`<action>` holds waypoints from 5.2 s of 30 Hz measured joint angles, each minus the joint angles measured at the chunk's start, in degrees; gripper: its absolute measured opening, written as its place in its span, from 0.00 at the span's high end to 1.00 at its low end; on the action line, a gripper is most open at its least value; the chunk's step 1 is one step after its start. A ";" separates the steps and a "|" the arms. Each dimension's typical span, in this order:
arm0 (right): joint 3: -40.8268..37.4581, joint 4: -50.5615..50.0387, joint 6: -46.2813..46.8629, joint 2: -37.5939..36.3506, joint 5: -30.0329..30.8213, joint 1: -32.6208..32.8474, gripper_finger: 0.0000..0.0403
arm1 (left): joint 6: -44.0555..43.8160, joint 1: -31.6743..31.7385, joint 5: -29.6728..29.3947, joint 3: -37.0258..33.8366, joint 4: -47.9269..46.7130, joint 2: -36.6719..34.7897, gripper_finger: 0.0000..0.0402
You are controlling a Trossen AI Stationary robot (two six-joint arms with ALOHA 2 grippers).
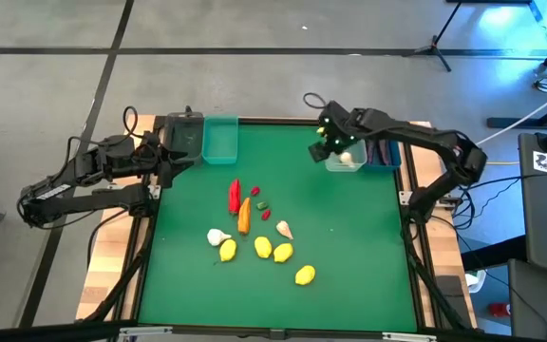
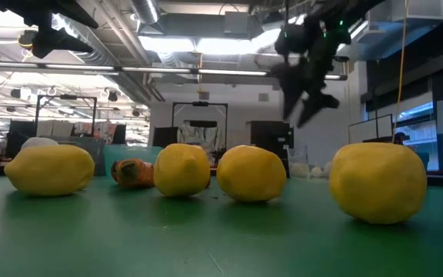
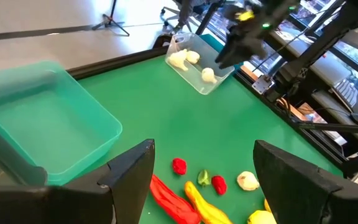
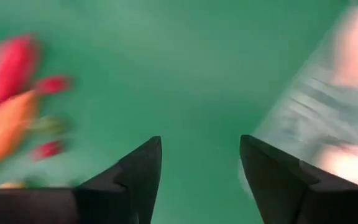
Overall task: Sort produce into baskets
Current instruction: Put the garlic into the transparent bin
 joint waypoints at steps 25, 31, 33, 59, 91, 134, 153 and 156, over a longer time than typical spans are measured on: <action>0.02 16.13 9.40 10.54 22.15 41.61 0.36 | -1.80 -0.02 1.44 -0.02 0.00 0.02 0.34; 0.02 16.11 13.59 14.34 22.67 41.65 0.25 | -1.28 -0.02 1.44 -0.02 -0.04 0.01 0.34; 0.02 16.84 13.76 15.88 22.74 41.60 0.24 | -1.21 -0.02 1.44 -0.02 -0.04 0.02 0.34; 0.04 24.25 16.76 23.78 19.56 41.65 0.63 | -0.77 -0.02 1.42 -0.02 -3.45 0.00 0.34; -0.35 -7.25 -4.18 -3.24 27.92 2.09 0.62 | -1.05 0.00 0.84 -0.02 -2.95 0.02 0.34; -5.46 11.27 -7.41 -3.92 5.37 11.29 0.38 | 3.68 -17.95 15.02 -0.02 1.71 19.88 0.34; -5.46 11.39 -7.29 -3.92 9.12 11.29 0.38 | 5.75 -42.80 -3.67 -0.02 5.85 45.71 0.34; -5.46 11.39 -7.30 -3.92 9.14 11.29 0.38 | 6.43 -44.03 -4.94 -0.02 7.56 48.63 0.34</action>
